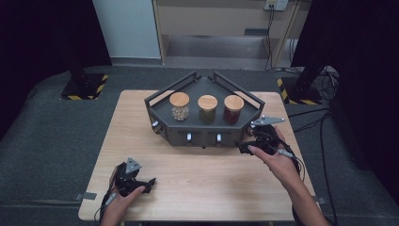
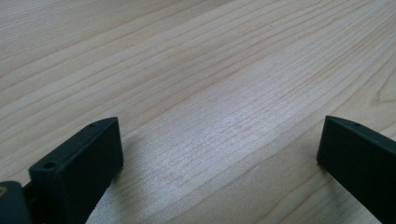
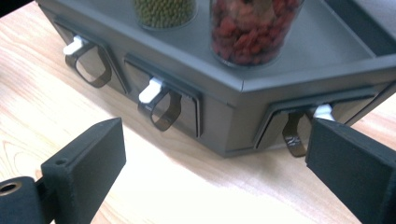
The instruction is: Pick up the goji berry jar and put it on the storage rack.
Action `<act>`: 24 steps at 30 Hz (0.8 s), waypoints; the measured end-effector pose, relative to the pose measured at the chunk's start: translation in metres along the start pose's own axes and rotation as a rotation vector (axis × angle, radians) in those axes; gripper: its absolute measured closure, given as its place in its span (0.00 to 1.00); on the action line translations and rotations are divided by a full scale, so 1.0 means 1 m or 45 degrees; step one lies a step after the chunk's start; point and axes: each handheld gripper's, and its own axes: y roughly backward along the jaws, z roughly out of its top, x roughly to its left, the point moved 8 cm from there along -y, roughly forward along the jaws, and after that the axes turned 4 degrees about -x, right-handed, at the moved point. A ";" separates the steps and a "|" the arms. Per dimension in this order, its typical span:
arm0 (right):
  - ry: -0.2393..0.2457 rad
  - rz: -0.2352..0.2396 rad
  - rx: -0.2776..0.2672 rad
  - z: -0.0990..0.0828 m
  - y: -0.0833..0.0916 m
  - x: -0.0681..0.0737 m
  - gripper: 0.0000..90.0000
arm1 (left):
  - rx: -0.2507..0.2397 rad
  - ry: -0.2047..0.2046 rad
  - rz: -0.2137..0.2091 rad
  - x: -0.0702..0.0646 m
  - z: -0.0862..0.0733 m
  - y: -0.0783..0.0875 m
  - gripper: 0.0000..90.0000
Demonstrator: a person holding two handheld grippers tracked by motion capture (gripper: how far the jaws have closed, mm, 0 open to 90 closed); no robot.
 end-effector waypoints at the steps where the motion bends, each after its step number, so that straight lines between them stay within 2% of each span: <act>1: 0.001 -0.004 0.003 -0.003 0.000 0.001 0.06 | 0.000 0.000 0.000 0.000 0.000 0.000 0.00; 8: -0.011 -0.006 0.010 -0.020 -0.002 0.003 0.06 | 0.000 0.000 0.000 0.000 0.000 0.000 0.00; 24: -0.023 -0.015 0.016 -0.046 -0.001 0.010 0.06 | 0.000 0.000 0.000 0.000 0.000 0.000 0.00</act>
